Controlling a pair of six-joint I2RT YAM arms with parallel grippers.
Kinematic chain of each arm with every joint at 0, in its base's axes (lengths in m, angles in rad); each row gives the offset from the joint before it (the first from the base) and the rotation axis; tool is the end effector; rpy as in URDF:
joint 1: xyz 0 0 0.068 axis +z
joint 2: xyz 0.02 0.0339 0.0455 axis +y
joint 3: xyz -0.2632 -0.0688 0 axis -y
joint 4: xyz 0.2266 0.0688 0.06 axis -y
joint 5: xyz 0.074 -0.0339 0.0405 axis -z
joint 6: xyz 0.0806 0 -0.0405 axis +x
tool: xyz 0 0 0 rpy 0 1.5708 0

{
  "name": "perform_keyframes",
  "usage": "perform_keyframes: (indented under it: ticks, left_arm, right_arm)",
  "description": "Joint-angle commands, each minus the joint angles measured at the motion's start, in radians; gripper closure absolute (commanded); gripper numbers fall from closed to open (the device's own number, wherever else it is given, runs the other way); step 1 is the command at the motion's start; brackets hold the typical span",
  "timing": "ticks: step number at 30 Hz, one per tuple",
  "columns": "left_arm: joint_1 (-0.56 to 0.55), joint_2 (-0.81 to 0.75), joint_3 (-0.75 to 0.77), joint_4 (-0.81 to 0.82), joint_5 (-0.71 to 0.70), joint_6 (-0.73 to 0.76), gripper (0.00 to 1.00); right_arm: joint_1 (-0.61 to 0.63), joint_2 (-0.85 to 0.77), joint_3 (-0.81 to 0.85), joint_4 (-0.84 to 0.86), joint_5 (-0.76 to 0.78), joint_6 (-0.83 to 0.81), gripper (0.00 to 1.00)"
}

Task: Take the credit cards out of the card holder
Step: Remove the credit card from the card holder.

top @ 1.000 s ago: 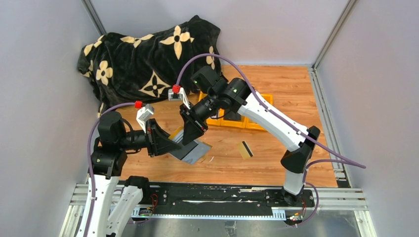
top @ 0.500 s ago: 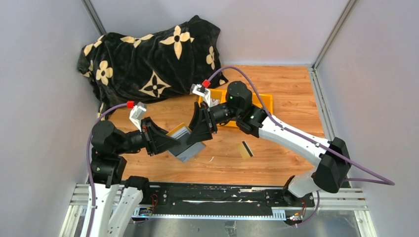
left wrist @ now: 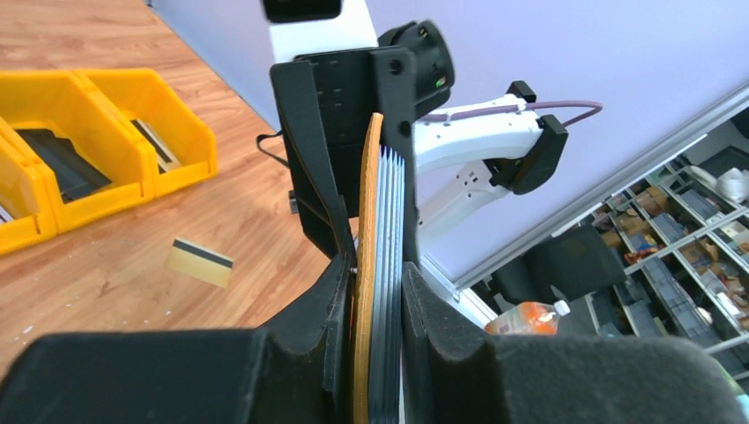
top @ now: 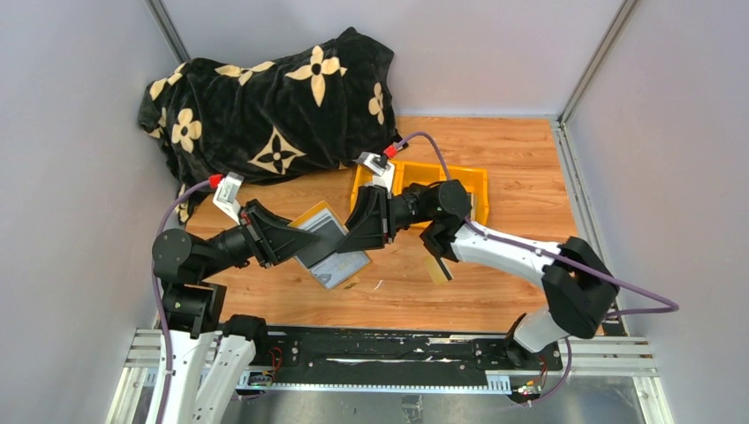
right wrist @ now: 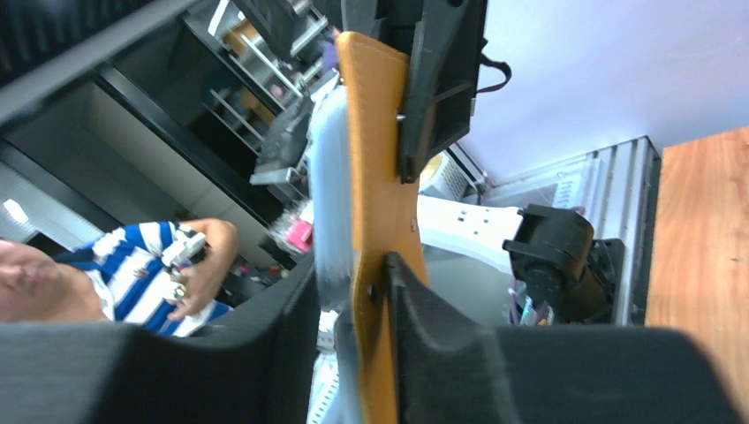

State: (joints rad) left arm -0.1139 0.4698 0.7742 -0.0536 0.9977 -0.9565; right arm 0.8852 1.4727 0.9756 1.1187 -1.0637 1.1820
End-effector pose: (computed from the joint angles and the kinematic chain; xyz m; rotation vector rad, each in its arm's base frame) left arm 0.0892 -0.0784 0.3870 0.3088 1.5990 -1.5006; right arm 0.1443 0.2876 0.3860 -1.0883 1.2800 2.1806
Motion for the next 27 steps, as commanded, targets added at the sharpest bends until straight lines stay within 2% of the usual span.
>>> perform_keyframes:
  ticks: [1, 4, 5, 7, 9, 11, 12, 13, 14, 15, 16, 18, 20, 22, 27]
  left_arm:
    - [0.002, 0.001, 0.027, 0.06, -0.098, -0.012, 1.0]
    - [0.002, -0.011, 0.024, 0.014, -0.103, 0.035, 1.0]
    - [0.002, -0.012, 0.022, -0.009, -0.104, 0.05, 0.96]
    - [0.002, -0.011, 0.021, -0.089, -0.089, 0.126, 0.75]
    - [0.002, 0.004, 0.018, -0.154, -0.032, 0.214, 0.48]
    - [0.002, 0.03, 0.022, -0.228, 0.05, 0.29, 0.37]
    - [0.002, 0.048, 0.033, -0.282, 0.085, 0.348, 0.35]
    - [0.002, 0.066, 0.05, -0.34, 0.113, 0.412, 0.34]
    - [0.002, 0.087, 0.067, -0.424, 0.144, 0.482, 0.34]
    - [0.002, 0.103, 0.084, -0.474, 0.171, 0.534, 0.34]
    - [0.002, 0.119, 0.091, -0.5, 0.198, 0.571, 0.34]
    - [0.002, 0.132, 0.08, -0.507, 0.238, 0.584, 0.34]
    - [0.002, 0.13, 0.064, -0.508, 0.259, 0.588, 0.38]
    - [0.002, 0.123, 0.052, -0.508, 0.274, 0.599, 0.43]
    - [0.002, 0.108, 0.042, -0.506, 0.295, 0.611, 0.47]
  right_arm:
    - [-0.023, 0.077, -0.011, 0.47, 0.037, 0.339, 0.71]
    - [-0.033, 0.079, 0.009, 0.438, 0.022, 0.351, 0.86]
    - [-0.038, 0.072, 0.019, 0.411, 0.006, 0.349, 0.91]
    - [-0.053, 0.06, 0.045, 0.314, -0.046, 0.335, 1.0]
    - [-0.067, 0.043, 0.074, 0.152, -0.119, 0.266, 1.0]
    - [-0.07, 0.005, 0.125, -0.139, -0.2, 0.073, 1.0]
    - [-0.069, -0.017, 0.157, -0.376, -0.226, -0.083, 1.0]
    - [-0.069, -0.036, 0.222, -0.692, -0.229, -0.33, 1.0]
    - [-0.066, -0.037, 0.322, -1.182, -0.175, -0.701, 1.0]
    - [-0.059, -0.02, 0.419, -1.488, -0.125, -0.841, 1.0]
    - [-0.053, 0.011, 0.504, -1.665, -0.108, -1.008, 1.0]
    - [-0.047, 0.067, 0.613, -1.864, -0.076, -1.118, 1.0]
    - [-0.031, 0.106, 0.695, -1.987, -0.002, -1.202, 1.0]
    - [-0.007, 0.152, 0.781, -2.074, 0.036, -1.263, 1.0]
    - [0.037, 0.22, 0.915, -2.188, 0.129, -1.327, 1.0]
